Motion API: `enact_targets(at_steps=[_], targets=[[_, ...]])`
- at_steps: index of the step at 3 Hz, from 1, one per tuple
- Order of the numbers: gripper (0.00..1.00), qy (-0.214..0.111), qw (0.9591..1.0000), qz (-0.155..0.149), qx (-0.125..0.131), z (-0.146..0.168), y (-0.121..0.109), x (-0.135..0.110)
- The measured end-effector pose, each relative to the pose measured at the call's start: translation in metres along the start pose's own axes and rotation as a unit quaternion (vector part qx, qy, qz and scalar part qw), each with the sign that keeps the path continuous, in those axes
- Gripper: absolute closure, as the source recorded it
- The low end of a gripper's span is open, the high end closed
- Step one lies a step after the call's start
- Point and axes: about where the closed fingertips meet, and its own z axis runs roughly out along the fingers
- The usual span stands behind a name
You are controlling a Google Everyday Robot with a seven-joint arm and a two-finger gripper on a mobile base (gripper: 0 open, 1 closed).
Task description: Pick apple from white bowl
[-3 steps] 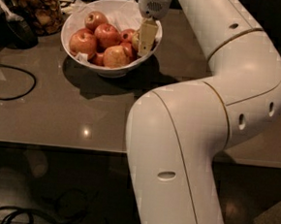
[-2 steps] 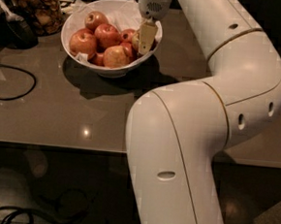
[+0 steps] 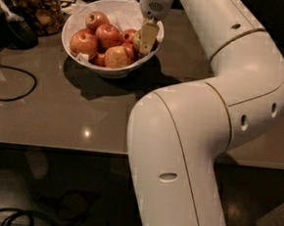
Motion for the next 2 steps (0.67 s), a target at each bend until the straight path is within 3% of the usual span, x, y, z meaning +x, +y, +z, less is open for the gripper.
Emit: enact_targets(at_steps=[1,2], targets=[[1.00,0.000,1.0000,0.000,0.000,0.0000,0.0000,0.0000],[1.00,-0.011,0.9997,0.001,0.021,-0.0050,-0.0084,-0.0060]])
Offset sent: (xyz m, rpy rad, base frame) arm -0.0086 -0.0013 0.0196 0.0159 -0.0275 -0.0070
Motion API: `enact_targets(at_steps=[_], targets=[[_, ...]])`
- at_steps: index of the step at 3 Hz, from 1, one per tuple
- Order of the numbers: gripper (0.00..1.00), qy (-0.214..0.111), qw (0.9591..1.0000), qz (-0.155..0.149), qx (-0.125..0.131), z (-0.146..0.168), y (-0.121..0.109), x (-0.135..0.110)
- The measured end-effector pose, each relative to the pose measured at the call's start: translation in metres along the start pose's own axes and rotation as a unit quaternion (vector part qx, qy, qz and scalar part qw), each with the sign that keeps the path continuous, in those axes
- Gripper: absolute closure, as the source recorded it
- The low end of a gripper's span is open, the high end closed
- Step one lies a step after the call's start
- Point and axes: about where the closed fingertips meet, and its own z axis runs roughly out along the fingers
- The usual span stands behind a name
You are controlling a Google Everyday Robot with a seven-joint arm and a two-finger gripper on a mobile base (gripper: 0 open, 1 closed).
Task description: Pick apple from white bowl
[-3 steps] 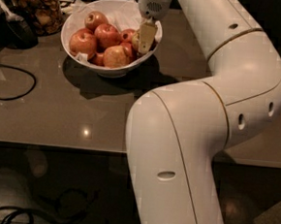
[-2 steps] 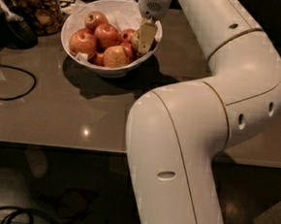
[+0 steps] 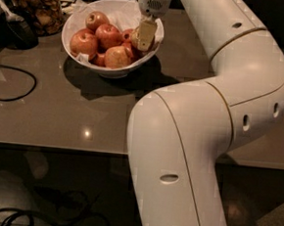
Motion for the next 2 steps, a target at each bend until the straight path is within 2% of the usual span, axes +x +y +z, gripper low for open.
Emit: enact_targets(at_steps=[2], targets=[[1.00,-0.013,0.9985,0.026,0.046,-0.053,0.002,-0.003]])
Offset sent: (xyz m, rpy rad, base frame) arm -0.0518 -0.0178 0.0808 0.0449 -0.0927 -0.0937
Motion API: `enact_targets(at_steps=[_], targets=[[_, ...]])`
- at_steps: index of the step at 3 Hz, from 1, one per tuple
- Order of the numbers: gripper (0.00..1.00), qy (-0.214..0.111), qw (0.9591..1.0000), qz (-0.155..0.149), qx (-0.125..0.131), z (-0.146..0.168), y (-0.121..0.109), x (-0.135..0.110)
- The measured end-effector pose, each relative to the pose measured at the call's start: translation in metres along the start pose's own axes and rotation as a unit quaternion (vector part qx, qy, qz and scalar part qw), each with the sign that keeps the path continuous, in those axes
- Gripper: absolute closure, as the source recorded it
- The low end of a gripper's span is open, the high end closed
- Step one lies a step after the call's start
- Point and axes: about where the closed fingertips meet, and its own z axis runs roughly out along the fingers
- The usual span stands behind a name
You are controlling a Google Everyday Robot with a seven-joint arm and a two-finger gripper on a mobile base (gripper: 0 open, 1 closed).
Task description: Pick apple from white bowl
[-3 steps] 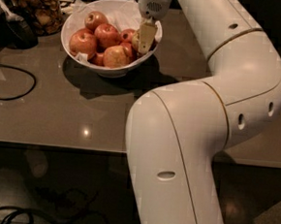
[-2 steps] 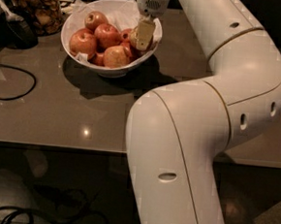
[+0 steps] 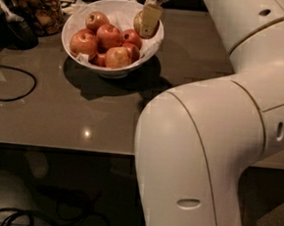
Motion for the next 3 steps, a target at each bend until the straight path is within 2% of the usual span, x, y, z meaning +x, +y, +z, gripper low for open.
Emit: enact_targets(at_steps=[1,3], targets=[[1.00,-0.019,0.9997,-0.005,0.014,-0.032,0.007,-0.007],[1.00,-0.077,0.9957,-0.047,0.021,-0.098,0.037,-0.038]])
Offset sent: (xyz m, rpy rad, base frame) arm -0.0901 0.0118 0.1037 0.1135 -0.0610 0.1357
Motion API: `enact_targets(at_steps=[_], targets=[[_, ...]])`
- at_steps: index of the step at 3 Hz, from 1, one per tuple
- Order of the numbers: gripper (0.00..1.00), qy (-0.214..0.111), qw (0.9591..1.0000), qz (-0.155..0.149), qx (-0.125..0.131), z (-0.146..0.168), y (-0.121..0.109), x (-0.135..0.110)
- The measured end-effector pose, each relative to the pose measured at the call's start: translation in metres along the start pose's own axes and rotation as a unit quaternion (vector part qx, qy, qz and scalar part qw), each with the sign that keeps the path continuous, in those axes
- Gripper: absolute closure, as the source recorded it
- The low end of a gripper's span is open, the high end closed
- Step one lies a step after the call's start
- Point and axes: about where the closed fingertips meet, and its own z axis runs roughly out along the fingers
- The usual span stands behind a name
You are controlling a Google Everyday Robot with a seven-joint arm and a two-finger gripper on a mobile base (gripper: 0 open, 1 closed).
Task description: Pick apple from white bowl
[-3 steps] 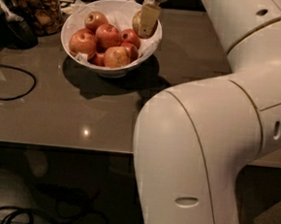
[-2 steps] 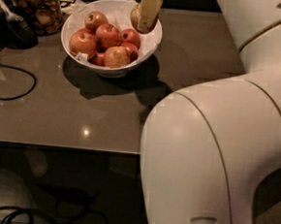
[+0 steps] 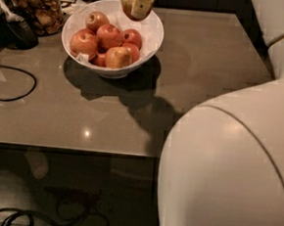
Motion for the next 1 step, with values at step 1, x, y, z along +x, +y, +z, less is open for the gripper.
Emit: enact_targets(at_steps=[1], targets=[[1.00,-0.005,1.0000,0.000,0.008,0.0008,-0.0042,-0.0032]])
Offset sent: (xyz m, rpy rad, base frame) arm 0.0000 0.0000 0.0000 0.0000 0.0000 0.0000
